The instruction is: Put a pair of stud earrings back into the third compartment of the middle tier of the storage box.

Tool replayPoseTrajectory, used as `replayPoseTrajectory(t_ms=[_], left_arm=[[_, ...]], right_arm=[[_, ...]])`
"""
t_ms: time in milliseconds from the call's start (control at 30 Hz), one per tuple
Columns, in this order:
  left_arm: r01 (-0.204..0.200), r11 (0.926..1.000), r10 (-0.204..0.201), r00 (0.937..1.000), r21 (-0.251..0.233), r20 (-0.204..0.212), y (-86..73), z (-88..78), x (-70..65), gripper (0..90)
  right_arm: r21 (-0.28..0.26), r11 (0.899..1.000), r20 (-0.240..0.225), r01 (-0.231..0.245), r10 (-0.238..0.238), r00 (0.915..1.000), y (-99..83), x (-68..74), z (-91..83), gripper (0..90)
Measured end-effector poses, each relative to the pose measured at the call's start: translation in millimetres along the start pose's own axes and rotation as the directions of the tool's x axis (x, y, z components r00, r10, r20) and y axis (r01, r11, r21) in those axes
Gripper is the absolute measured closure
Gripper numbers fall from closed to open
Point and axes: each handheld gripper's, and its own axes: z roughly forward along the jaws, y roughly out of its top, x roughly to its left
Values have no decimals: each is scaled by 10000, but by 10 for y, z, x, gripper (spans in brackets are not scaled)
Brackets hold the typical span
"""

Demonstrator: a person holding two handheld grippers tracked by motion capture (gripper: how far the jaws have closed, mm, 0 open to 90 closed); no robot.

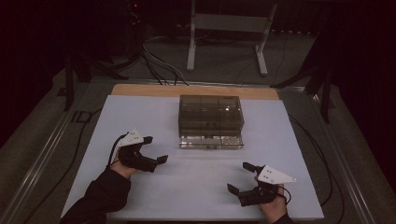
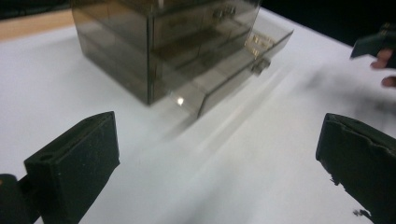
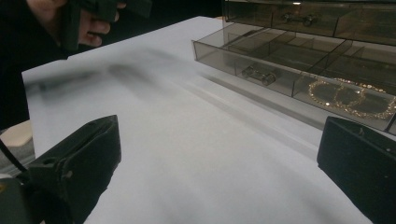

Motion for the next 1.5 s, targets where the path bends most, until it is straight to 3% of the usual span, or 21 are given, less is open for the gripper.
replayPoseTrajectory(t_ms=[333,867,1200,1500], left_arm=[[99,9999,-97,9994,70,-343,-337,-51,-36,5],[413,9989,-392,9950,209,-917,-762,-439,-16,5],[720,9974,-711,9927,57,-978,-871,-641,-2,5],[750,9972,-738,9926,82,-961,-886,-618,22,5]], right_arm=[[30,10000,5,-10,10,10000,-5,1,5,0],[72,10000,56,60,-61,10000,-2,8,1,0],[100,9999,31,95,-96,9999,-5,-5,-2,0],[180,9998,17,99,-99,9999,-7,-4,9,0]])
